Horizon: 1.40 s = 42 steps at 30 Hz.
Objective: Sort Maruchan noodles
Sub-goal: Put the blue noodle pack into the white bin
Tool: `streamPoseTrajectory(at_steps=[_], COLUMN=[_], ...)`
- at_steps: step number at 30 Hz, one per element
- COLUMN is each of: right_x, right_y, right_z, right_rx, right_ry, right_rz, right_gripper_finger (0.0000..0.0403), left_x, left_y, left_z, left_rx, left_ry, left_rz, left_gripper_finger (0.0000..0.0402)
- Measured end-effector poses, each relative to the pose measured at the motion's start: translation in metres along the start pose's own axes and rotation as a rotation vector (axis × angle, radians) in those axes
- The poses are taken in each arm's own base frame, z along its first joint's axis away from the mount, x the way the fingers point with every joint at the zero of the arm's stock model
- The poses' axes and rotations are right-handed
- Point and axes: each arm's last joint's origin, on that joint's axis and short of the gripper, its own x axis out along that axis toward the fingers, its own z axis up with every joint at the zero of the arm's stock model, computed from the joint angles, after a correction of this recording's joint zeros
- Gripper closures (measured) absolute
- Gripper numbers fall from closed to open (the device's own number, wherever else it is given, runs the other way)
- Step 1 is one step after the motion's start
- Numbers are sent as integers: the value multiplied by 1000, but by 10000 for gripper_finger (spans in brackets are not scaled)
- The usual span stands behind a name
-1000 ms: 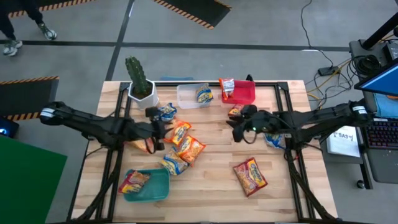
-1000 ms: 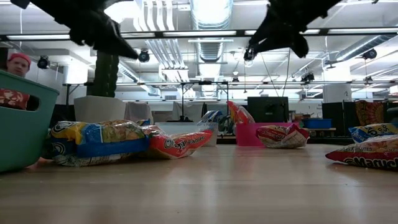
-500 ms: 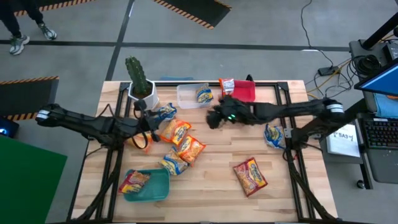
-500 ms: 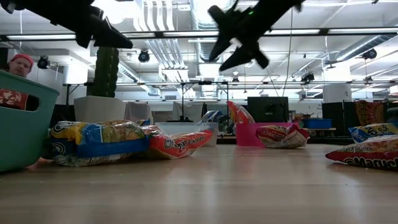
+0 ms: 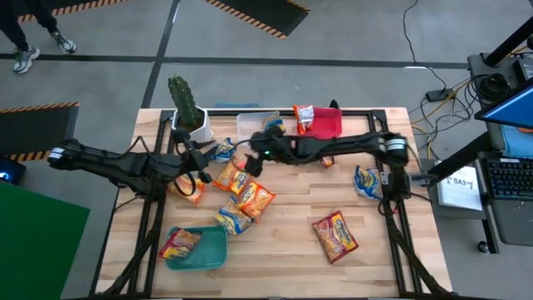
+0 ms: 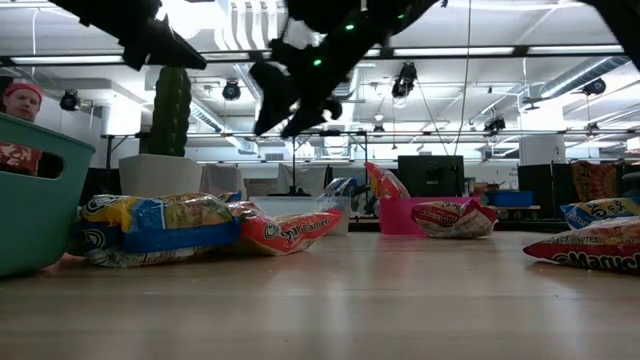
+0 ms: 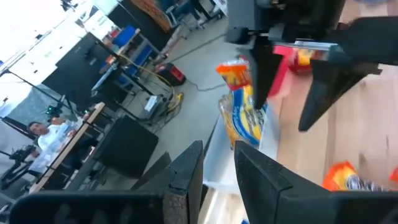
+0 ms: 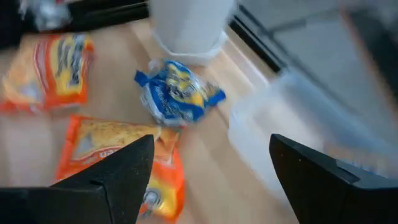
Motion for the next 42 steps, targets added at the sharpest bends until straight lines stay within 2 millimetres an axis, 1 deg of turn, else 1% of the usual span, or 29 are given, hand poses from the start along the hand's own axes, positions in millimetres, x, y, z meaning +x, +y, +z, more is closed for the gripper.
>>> streamPoseTrajectory(at_steps=[4,8,14,16,19,23,27,31,38,42], right_x=[29,59,102,114,127,137,145,149,153,155], right_y=[11,20,28,29,30,29,21,16,16,16], right_z=[7,11,9,6,3,5,6,2,-10,-15], right_rx=[-293,-443,-496,-499,-478,-391,-325,-289,-301,-310], right_ry=[-9,-16,12,32,49,43,39,49,82,98], right_rz=[30,52,84,85,107,150,150,232,245,247], right_gripper_finger=[101,110,120,123,128,137,149,161,192,228], left_x=[0,0,0,0,0,0,0,0,0,0], left_y=[-2,-2,-2,-2,-2,-2,-1,-2,-2,-2], left_z=[-4,-4,-4,-4,-4,-4,-4,-4,-4,-4], left_rx=[24,22,22,21,21,20,20,21,21,22], left_ry=[20,19,18,18,18,17,18,18,17,17], left_rz=[-12,-11,-12,-11,-12,-11,-10,-11,-14,-16], left_gripper_finger=[326,326,326,326,326,326,326,326,326,326])
